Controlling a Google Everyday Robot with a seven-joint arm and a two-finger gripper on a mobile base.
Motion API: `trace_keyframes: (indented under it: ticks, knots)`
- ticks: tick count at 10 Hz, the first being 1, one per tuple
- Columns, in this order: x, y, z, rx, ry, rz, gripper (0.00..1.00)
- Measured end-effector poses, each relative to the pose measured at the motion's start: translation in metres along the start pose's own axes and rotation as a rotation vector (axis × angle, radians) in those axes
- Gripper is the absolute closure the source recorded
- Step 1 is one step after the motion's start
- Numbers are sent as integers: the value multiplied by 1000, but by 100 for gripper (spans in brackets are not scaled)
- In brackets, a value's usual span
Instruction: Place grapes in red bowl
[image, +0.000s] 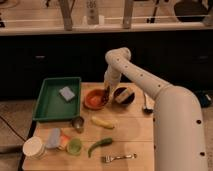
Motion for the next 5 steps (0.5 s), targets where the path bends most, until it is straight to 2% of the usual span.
trace_keyframes:
  ticks: [5]
  knots:
    - [2,-2,1,-3,-6,-7,100]
